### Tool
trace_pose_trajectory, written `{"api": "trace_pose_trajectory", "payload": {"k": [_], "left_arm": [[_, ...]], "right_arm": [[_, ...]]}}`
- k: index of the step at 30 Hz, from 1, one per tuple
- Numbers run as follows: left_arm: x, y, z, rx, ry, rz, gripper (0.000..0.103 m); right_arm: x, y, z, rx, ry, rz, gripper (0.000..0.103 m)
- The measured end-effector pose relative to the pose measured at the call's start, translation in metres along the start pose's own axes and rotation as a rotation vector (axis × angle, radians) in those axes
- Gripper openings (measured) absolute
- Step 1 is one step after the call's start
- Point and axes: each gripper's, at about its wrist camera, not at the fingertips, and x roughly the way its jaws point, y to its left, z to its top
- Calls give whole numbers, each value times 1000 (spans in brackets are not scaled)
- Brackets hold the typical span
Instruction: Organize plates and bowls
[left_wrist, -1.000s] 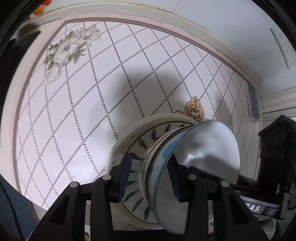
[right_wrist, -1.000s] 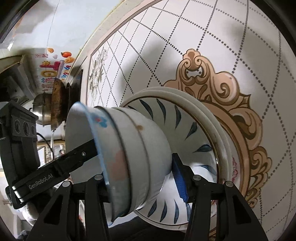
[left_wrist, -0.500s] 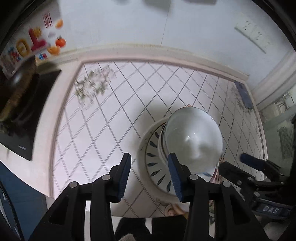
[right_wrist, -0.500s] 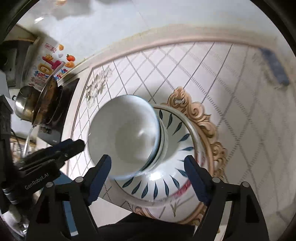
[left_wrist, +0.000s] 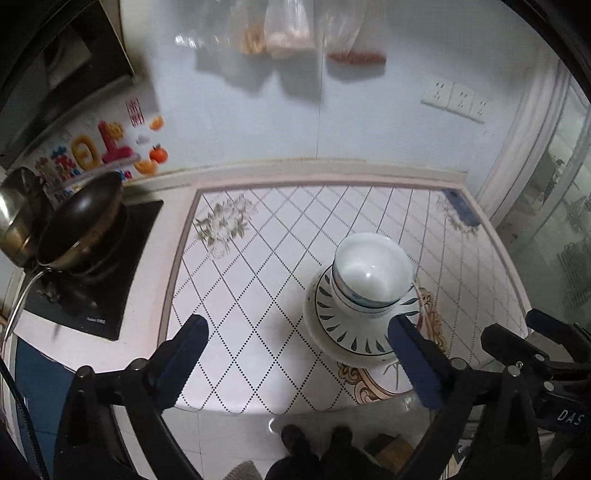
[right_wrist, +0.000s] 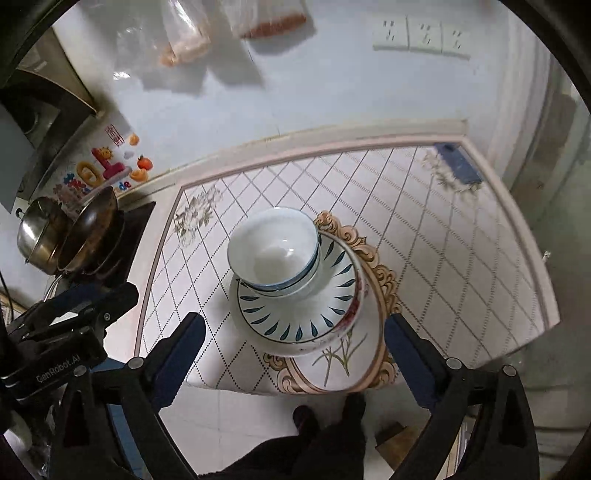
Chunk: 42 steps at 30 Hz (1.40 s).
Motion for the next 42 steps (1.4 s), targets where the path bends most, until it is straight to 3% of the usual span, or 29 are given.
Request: {"api": "trace_pose_trajectory", "payload": {"k": [11, 20, 42], "left_arm": [[-84, -12, -37, -47, -135, 26, 103], [-148, -25, -77, -85, -185, 68, 103], [-220, -15, -123, -66, -261, 48, 103]], "right_arm": [[-101, 9, -39, -71, -171, -10, 103], [-162, -1, -76, -119, -212, 20, 103], [-261, 8, -143, -118, -346, -57, 103]]}}
